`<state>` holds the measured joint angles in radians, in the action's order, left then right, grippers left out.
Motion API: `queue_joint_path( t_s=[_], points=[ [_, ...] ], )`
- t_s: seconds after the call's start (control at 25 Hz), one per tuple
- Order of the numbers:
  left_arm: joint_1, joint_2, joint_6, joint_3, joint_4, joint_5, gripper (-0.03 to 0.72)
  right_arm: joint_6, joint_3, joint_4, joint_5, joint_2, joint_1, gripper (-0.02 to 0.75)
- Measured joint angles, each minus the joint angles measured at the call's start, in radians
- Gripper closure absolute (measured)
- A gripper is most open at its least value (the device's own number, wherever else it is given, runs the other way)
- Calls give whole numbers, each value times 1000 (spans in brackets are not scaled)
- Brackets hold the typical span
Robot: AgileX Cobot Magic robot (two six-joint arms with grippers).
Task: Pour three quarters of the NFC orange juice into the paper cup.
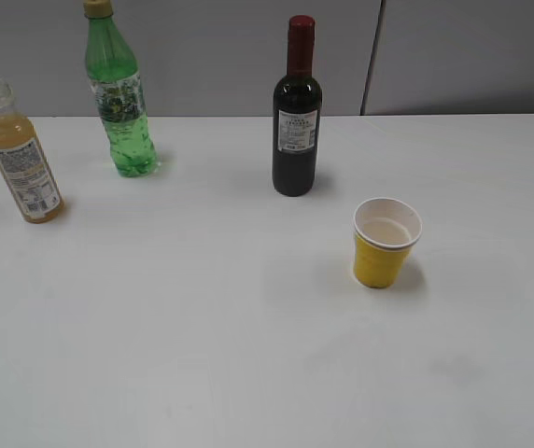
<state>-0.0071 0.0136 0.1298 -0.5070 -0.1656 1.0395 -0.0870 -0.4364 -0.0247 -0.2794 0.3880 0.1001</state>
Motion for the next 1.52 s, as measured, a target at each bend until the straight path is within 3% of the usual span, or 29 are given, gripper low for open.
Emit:
queue_joint_path(
  t_s=[0.6, 1.08, 1.52],
  points=[
    [0, 0, 0, 0, 0, 0, 99, -2, 36, -25, 401, 351, 0, 94],
    [0, 0, 0, 0, 0, 0, 99, 30, 134, -20, 595, 498, 0, 101],
    [0, 0, 0, 0, 0, 0, 99, 234, 237, 222, 765, 551, 0, 116]
  ],
)
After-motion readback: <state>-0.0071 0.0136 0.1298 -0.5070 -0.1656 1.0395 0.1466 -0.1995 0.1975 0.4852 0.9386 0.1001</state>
